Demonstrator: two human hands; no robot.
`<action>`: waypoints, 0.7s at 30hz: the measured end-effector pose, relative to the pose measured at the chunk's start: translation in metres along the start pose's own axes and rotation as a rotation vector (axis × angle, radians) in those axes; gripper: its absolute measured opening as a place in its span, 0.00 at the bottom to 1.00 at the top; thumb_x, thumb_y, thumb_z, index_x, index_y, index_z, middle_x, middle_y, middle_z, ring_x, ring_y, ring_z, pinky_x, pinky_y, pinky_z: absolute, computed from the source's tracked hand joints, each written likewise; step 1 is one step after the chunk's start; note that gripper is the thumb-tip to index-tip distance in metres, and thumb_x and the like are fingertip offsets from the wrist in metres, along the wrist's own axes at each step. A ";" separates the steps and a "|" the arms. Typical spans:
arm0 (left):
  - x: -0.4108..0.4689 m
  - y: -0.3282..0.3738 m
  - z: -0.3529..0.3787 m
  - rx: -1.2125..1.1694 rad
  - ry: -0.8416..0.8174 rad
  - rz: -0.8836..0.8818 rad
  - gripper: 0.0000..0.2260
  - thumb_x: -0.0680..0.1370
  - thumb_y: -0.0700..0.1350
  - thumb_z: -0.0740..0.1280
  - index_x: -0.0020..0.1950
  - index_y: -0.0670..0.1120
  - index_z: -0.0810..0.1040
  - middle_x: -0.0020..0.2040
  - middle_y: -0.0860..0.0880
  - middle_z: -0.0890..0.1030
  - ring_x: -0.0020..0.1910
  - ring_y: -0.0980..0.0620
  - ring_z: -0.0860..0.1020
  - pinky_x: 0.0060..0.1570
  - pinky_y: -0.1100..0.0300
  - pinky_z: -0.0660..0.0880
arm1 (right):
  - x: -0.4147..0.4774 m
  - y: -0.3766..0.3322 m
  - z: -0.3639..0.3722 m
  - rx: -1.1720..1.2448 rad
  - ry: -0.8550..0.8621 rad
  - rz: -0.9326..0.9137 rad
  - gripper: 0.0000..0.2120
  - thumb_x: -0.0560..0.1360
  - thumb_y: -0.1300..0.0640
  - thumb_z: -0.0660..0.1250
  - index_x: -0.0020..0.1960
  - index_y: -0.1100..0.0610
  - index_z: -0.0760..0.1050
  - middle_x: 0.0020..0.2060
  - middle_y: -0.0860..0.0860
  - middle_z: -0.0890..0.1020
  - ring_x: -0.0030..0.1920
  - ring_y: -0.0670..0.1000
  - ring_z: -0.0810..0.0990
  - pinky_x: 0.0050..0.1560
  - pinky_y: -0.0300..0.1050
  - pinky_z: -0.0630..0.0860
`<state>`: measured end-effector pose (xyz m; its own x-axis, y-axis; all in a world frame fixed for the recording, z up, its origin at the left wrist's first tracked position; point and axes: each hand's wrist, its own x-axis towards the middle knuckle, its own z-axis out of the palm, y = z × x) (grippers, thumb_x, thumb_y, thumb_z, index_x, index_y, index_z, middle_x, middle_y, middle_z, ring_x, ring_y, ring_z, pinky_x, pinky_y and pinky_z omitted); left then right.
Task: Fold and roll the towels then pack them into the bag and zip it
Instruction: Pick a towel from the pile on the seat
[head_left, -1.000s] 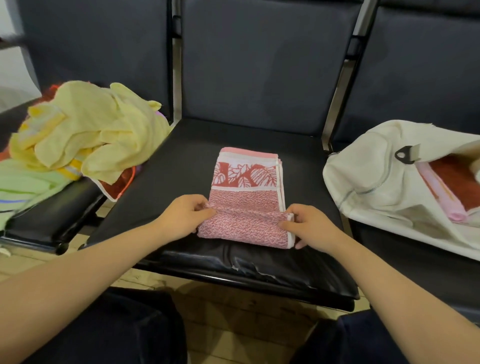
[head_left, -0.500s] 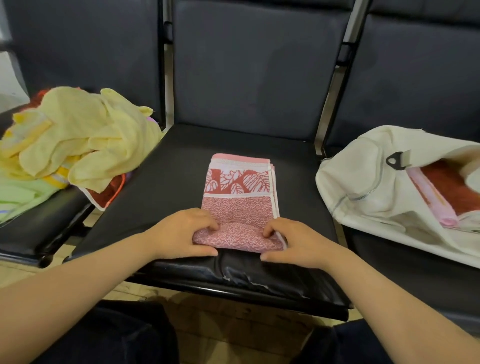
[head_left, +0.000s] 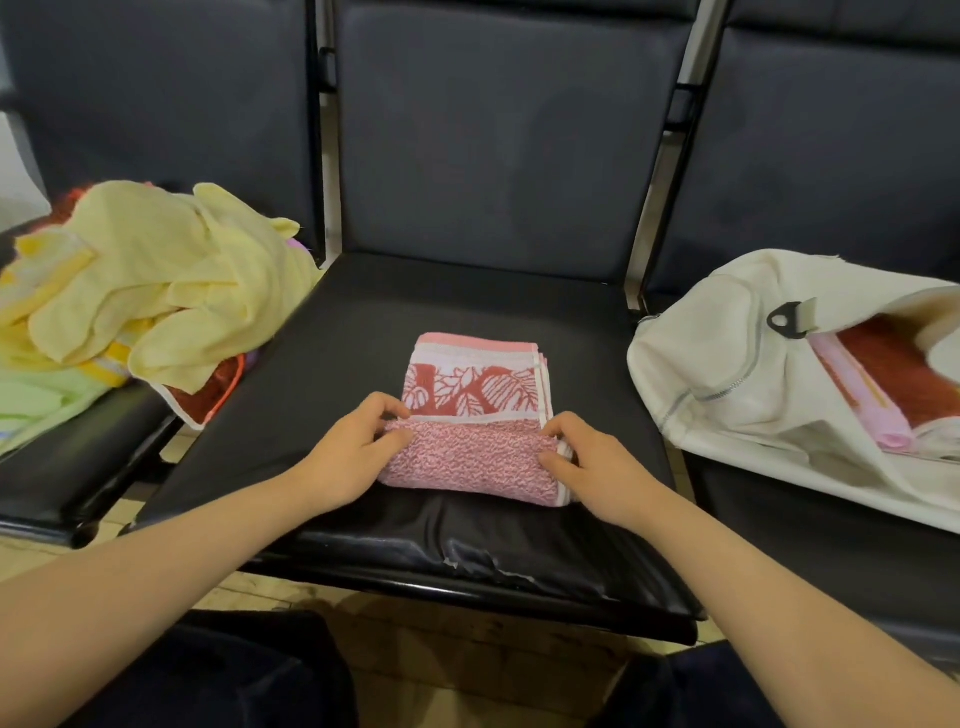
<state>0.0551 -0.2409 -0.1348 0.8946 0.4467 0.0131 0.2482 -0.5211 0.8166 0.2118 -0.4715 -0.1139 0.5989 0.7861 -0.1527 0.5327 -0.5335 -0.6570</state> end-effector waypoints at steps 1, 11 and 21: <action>0.002 -0.002 0.001 0.008 0.021 -0.022 0.06 0.79 0.44 0.65 0.55 0.48 0.71 0.46 0.48 0.78 0.42 0.53 0.75 0.42 0.63 0.70 | 0.001 0.000 0.002 -0.003 0.032 0.013 0.07 0.80 0.52 0.63 0.55 0.50 0.66 0.43 0.53 0.78 0.39 0.49 0.76 0.39 0.44 0.75; 0.011 -0.008 0.005 0.494 0.045 0.432 0.16 0.77 0.57 0.64 0.45 0.46 0.83 0.47 0.52 0.76 0.42 0.54 0.76 0.48 0.58 0.75 | 0.003 -0.004 0.012 -0.468 0.183 -0.230 0.06 0.78 0.55 0.64 0.52 0.54 0.78 0.52 0.49 0.76 0.51 0.52 0.75 0.50 0.45 0.71; -0.002 -0.005 -0.004 0.442 -0.133 0.246 0.13 0.79 0.49 0.65 0.62 0.49 0.70 0.55 0.51 0.80 0.52 0.53 0.78 0.54 0.59 0.72 | 0.001 -0.003 -0.003 -0.288 -0.045 -0.130 0.12 0.79 0.52 0.64 0.61 0.51 0.69 0.50 0.48 0.79 0.48 0.49 0.78 0.46 0.39 0.72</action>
<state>0.0508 -0.2365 -0.1364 0.9784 0.1916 0.0771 0.1325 -0.8688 0.4771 0.2123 -0.4703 -0.1093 0.4910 0.8631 -0.1180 0.7545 -0.4890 -0.4377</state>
